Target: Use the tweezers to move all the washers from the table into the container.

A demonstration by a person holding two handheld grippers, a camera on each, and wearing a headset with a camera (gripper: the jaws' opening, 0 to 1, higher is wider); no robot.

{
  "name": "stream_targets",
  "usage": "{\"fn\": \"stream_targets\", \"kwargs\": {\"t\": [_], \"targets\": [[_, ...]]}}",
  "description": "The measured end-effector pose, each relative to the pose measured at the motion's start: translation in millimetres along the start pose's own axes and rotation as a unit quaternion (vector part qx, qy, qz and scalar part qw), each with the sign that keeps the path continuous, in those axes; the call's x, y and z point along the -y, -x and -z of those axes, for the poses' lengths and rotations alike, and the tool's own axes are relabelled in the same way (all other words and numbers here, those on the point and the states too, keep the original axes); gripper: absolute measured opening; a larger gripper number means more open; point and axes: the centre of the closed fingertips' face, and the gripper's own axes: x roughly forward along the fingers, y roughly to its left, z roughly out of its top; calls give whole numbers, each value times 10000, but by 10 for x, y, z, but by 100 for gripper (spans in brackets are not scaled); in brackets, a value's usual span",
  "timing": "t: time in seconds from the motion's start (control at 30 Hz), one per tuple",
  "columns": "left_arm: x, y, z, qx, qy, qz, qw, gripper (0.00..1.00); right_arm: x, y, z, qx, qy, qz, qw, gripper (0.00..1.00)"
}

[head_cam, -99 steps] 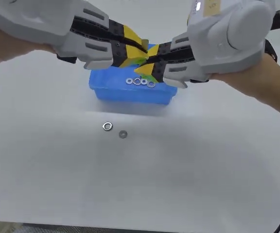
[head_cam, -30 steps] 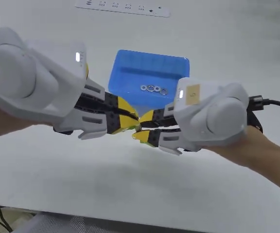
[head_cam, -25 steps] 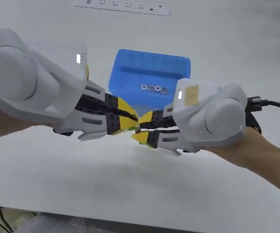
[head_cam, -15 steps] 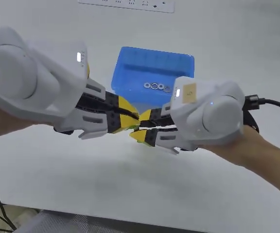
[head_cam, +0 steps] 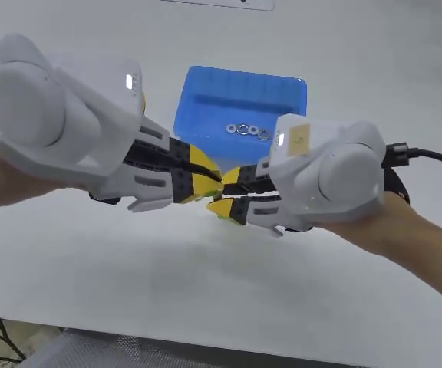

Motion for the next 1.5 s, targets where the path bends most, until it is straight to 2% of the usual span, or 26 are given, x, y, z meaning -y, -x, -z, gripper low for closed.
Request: {"fn": "stream_targets", "kwargs": {"t": [0.57,0.73,0.9,1.03,1.13,1.5], "targets": [[1,-18,-2,13,100,31,9999,7,0,-3,47,-52,-7,12,10000,12],[-26,-30,-10,27,134,-1,9999,7,13,-7,57,-48,-122,11,9999,11],[-49,-29,-7,162,267,6,9995,7,23,-10,59,-47,-205,4,9998,10],[-29,-32,-17,163,254,14,9995,7,14,-5,59,-57,-157,49,9998,10],[-29,-18,-43,291,339,-25,9990,7,30,26,45,-13,-257,91,9996,10],[-45,115,-187,371,212,-49,9991,7,33,138,-119,107,-172,83,9998,10]]}}
